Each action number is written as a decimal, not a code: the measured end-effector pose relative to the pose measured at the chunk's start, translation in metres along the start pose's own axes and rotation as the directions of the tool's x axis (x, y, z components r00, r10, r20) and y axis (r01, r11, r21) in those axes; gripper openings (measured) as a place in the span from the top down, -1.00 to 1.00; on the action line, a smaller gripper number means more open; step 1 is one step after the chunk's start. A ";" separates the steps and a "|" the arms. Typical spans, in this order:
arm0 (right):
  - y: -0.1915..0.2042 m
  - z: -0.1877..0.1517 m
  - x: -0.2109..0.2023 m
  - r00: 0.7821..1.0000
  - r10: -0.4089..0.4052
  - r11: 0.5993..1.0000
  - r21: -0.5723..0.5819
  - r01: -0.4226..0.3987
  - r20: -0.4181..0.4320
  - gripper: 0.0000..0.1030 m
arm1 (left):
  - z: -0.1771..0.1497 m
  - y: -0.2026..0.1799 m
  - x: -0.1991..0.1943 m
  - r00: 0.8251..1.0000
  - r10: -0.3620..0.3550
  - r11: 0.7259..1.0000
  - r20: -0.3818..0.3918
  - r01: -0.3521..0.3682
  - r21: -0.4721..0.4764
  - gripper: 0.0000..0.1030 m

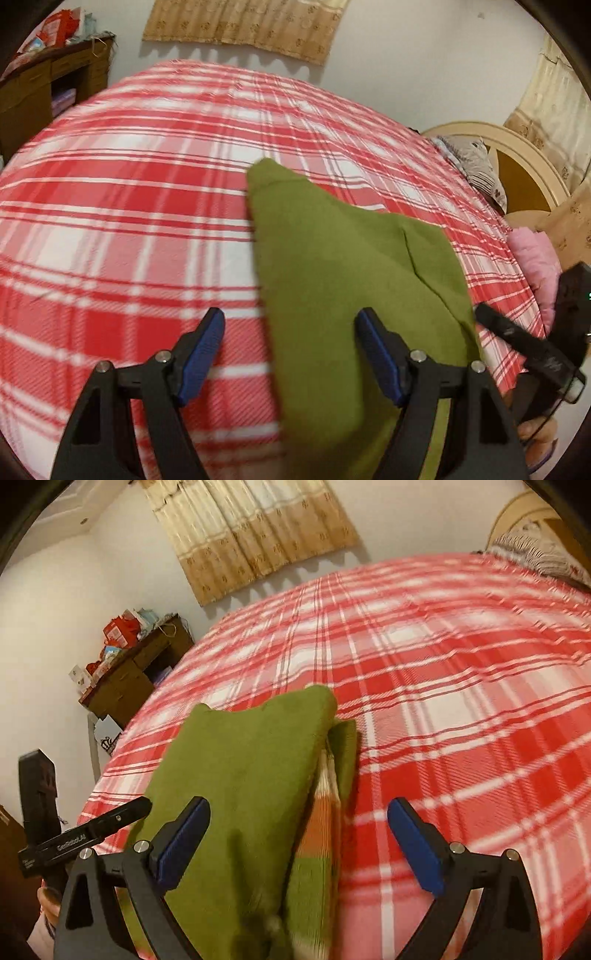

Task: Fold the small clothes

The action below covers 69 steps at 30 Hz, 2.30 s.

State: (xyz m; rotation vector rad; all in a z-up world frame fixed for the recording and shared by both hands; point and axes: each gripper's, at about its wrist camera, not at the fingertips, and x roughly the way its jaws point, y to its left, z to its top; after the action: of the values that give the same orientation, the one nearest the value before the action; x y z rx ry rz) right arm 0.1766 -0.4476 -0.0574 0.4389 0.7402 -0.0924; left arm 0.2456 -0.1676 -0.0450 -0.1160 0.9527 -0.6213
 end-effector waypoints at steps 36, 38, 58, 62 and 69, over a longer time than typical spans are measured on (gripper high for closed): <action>0.029 -0.018 0.007 0.996 0.091 0.995 -0.040 -0.091 -0.006 0.34 | -0.012 -0.024 -0.016 0.999 0.012 0.992 0.035 -0.016 0.123 0.31; 0.039 -0.023 -0.012 0.989 0.148 0.989 -0.004 -0.148 0.012 0.34 | -0.018 -0.027 -0.035 0.999 0.035 0.988 0.038 -0.040 0.148 0.31; 0.076 -0.127 -0.044 0.985 0.141 0.988 0.072 -0.134 -0.101 -0.20 | -0.080 -0.012 -0.060 0.958 0.279 0.937 -0.061 -0.258 0.238 -0.39; 0.060 -0.128 -0.030 0.982 0.167 0.981 0.119 -0.156 -0.086 -0.35 | -0.083 -0.004 -0.061 0.968 0.246 0.952 -0.048 -0.232 0.199 -0.47; 0.078 -0.133 -0.034 0.991 0.128 0.992 0.012 -0.127 -0.047 0.13 | -0.098 -0.011 -0.071 0.980 0.196 0.954 0.034 -0.199 0.224 -0.05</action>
State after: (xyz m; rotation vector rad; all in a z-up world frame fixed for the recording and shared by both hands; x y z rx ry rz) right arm 0.0854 -0.3237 -0.0941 0.4972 0.7573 0.0349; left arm 0.1328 -0.1211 -0.0469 0.1776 0.8636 -0.5386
